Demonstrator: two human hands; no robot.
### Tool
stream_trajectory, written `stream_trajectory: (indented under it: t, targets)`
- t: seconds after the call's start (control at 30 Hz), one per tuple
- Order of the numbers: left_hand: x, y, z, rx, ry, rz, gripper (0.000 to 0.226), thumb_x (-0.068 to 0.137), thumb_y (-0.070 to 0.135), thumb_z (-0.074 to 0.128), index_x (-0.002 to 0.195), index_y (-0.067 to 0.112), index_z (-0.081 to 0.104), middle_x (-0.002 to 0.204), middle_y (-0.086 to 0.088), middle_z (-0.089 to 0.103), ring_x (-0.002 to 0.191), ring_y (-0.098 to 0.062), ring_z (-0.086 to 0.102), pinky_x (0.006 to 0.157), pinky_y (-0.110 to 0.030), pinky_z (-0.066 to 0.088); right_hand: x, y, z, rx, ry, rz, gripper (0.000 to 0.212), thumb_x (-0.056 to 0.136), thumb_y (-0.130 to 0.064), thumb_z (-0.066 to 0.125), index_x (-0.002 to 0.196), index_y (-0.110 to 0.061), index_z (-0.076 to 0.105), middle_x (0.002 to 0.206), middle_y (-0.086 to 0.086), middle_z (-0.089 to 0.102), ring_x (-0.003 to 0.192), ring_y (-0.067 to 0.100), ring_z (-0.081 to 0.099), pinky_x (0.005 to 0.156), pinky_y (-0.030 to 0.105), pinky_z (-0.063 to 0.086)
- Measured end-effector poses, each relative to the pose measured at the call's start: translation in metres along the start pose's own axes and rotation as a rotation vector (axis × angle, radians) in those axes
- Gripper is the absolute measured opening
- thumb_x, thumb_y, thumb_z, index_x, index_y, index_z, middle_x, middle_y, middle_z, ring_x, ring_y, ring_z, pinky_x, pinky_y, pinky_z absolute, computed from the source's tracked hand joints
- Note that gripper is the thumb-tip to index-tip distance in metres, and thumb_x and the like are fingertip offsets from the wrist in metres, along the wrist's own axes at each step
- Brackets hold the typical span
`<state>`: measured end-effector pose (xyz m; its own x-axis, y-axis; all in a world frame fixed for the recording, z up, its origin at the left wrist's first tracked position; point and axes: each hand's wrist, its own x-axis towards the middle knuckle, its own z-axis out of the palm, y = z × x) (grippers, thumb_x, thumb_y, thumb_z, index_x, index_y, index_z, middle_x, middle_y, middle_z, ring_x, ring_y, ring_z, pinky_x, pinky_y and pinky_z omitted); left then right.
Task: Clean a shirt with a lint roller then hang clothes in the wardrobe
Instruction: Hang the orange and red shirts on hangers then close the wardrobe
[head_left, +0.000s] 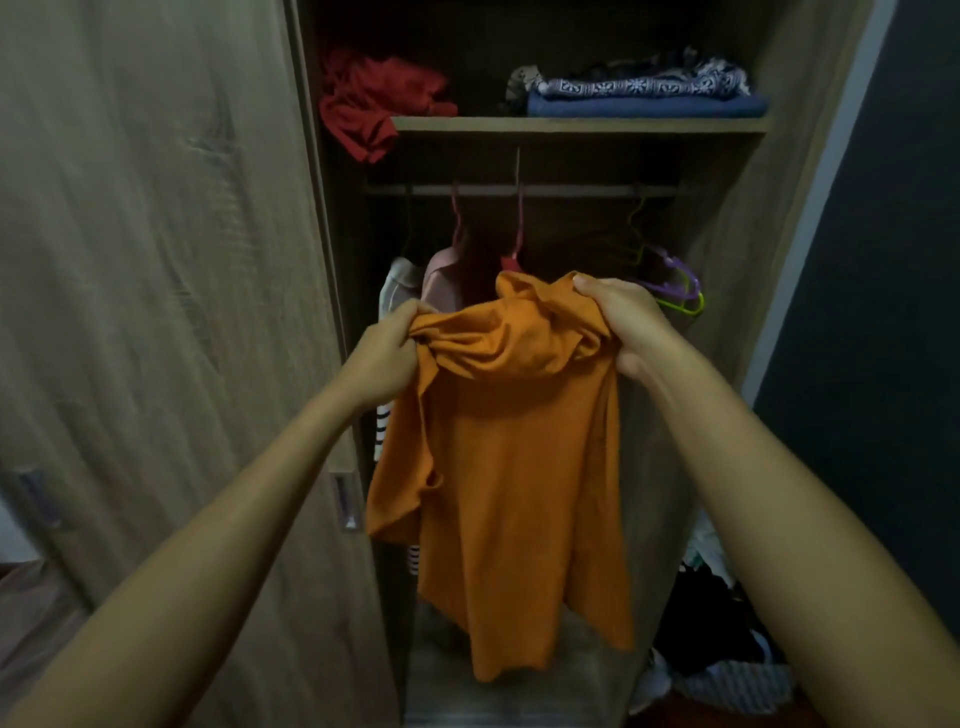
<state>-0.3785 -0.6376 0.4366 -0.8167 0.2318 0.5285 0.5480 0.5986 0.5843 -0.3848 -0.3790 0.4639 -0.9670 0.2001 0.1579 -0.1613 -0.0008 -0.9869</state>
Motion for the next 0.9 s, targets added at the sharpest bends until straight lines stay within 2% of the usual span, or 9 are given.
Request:
stream_trajectory:
  t: [0.2,0.33,0.4,0.47,0.6,0.67,0.77,0.83,0.9]
  targets:
    - [0.024,0.007,0.010,-0.037,-0.136,0.030,0.026,0.092,0.023,0.049,0.117,0.020,0.047,0.091,0.004,0.056,0.079,-0.007,0.057,0.065,-0.018,0.042,0.021,0.022,-0.018,0.098,0.196,0.083,0.020,0.097,-0.027,0.052,0.108,-0.016,0.063,0.095,0.007,0.068,0.086,0.023,0.067,0.083,0.037,0.056]
    - [0.049,0.013,0.018,0.028,-0.119,0.132,0.013,0.096,0.017,0.048,0.104,0.012,0.058,0.089,-0.003,0.059,0.079,-0.011,0.057,0.068,-0.020,0.043,0.050,0.041,-0.037,0.177,0.194,0.106,0.022,0.098,-0.018,0.051,0.115,-0.010,0.061,0.085,0.004,0.065,0.073,0.016,0.061,0.068,0.031,0.054]
    - [0.063,0.019,0.024,0.028,-0.077,0.128,0.023,0.101,0.021,0.040,0.105,0.012,0.060,0.091,0.001,0.060,0.081,-0.007,0.058,0.070,-0.018,0.043,0.068,0.045,-0.044,0.199,0.204,0.074,0.028,0.096,-0.013,0.051,0.123,-0.009,0.058,0.089,0.005,0.065,0.074,0.016,0.061,0.064,0.029,0.054]
    - [0.076,0.025,0.027,0.053,-0.050,0.123,0.025,0.102,0.021,0.036,0.107,0.014,0.060,0.090,0.008,0.058,0.082,-0.002,0.057,0.070,-0.014,0.042,0.086,0.044,-0.053,0.178,0.245,0.026,0.030,0.095,-0.010,0.051,0.124,-0.018,0.056,0.105,0.007,0.065,0.089,0.020,0.063,0.072,0.032,0.055]
    - [0.102,0.019,0.029,0.002,0.006,0.077,0.024,0.101,0.019,0.039,0.092,0.019,0.061,0.078,0.006,0.058,0.064,0.001,0.057,0.059,-0.013,0.045,0.115,0.045,-0.066,-0.103,0.215,-0.089,0.036,0.094,-0.009,0.051,0.125,-0.027,0.052,0.114,0.004,0.060,0.097,0.019,0.060,0.075,0.030,0.052]
    - [0.110,0.016,0.035,-0.149,-0.050,-0.004,0.026,0.102,0.024,0.038,0.097,0.017,0.062,0.080,0.000,0.060,0.070,-0.004,0.059,0.069,-0.021,0.051,0.119,0.043,-0.065,-0.398,0.197,-0.224,0.040,0.088,-0.015,0.061,0.125,-0.028,0.051,0.114,0.003,0.060,0.101,0.022,0.061,0.082,0.034,0.051]
    - [0.120,0.023,0.049,-0.271,-0.132,-0.097,0.033,0.101,0.030,0.041,0.115,0.009,0.062,0.095,-0.012,0.064,0.090,-0.023,0.062,0.091,-0.040,0.050,0.102,0.032,-0.050,-0.527,0.003,-0.563,0.053,0.083,-0.028,0.072,0.131,-0.030,0.049,0.130,-0.003,0.050,0.115,0.008,0.050,0.091,0.018,0.043]
    - [0.126,0.031,0.060,-0.308,-0.160,-0.094,0.029,0.099,0.028,0.045,0.113,0.012,0.065,0.108,-0.009,0.068,0.103,-0.020,0.064,0.094,-0.035,0.048,0.082,0.026,-0.033,-0.552,-0.246,-0.716,0.071,0.080,-0.044,0.072,0.140,-0.040,0.036,0.142,-0.012,0.039,0.125,-0.002,0.038,0.097,0.010,0.035]
    - [0.129,0.037,0.068,-0.378,-0.203,-0.076,0.022,0.098,0.019,0.046,0.102,0.014,0.067,0.101,-0.002,0.069,0.097,-0.013,0.064,0.089,-0.028,0.048,0.076,0.030,-0.020,-0.668,-0.356,-0.840,0.073,0.081,-0.048,0.068,0.143,-0.044,0.030,0.146,-0.012,0.038,0.130,0.002,0.038,0.104,0.017,0.036]
